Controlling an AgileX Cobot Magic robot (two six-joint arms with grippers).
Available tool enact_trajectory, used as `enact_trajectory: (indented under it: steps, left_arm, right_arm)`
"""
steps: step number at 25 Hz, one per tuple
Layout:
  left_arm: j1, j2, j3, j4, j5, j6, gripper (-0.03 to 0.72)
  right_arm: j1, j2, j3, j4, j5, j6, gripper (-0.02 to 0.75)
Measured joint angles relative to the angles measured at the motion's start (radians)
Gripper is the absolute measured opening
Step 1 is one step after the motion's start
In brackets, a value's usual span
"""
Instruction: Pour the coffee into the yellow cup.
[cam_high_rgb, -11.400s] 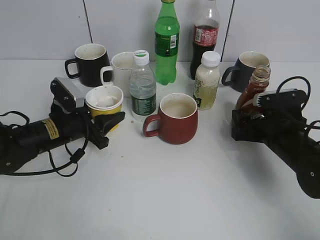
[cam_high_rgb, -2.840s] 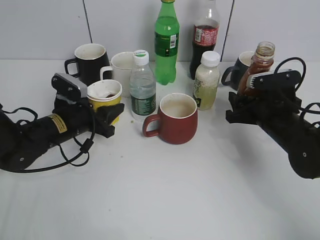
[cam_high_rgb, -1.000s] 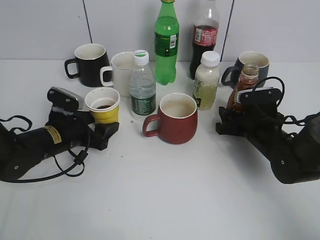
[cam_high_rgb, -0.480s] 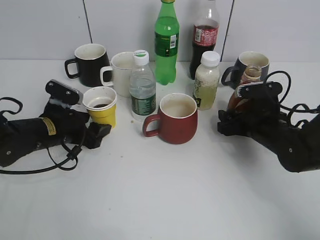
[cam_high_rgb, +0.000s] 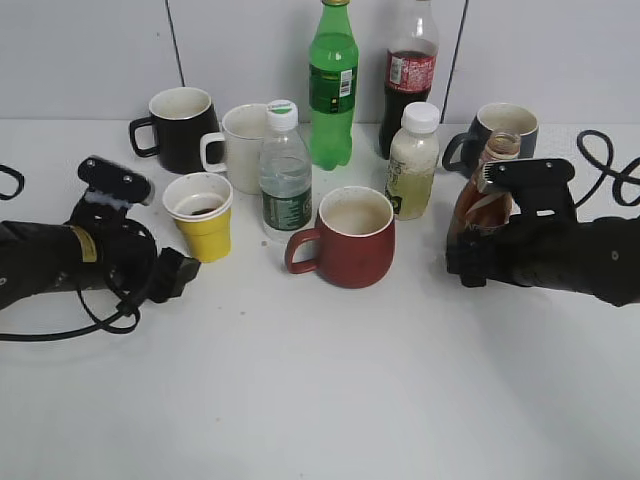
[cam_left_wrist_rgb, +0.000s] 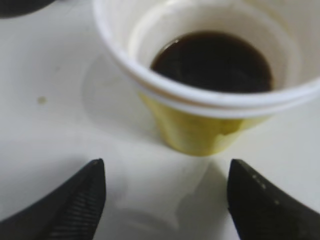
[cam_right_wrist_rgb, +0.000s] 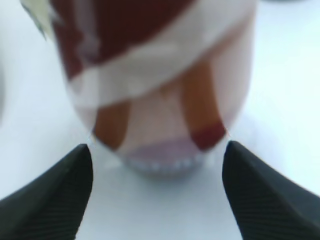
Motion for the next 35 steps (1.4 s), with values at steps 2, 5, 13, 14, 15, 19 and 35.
enact_trajectory:
  steps: [2, 5, 13, 14, 15, 19, 35]
  left_arm:
    - [-0.002, -0.008, 0.0, 0.0, 0.028, -0.026, 0.577]
    - [-0.028, -0.063, -0.001, -0.013, 0.183, -0.059, 0.577]
    - [-0.099, -0.281, 0.0, -0.17, 0.588, -0.072, 0.547]
    - [-0.104, -0.316, 0.0, -0.178, 0.634, -0.072, 0.545]
    - [-0.111, -0.39, 0.0, -0.186, 0.732, -0.072, 0.544]
    - [-0.113, -0.584, 0.001, -0.191, 0.96, -0.073, 0.543]
    - [-0.113, -1.563, 0.006, -0.238, 1.58, -0.075, 0.452]
  right_arm:
    - [0.0, -0.033, 0.0, 0.006, 0.078, 0.0, 0.599]
    - [0.0, -0.087, 0.0, 0.012, 0.203, 0.0, 0.596]
    - [0.0, -0.299, 0.0, 0.006, 0.59, 0.0, 0.595]
    - [0.0, -0.336, 0.0, 0.003, 0.644, 0.0, 0.595]
    - [0.0, -0.369, 0.0, 0.001, 0.696, 0.0, 0.595]
    - [0.0, -0.539, 0.0, -0.029, 0.882, 0.0, 0.595]
    - [0.0, -1.392, 0.016, -0.074, 1.499, 0.0, 0.595]
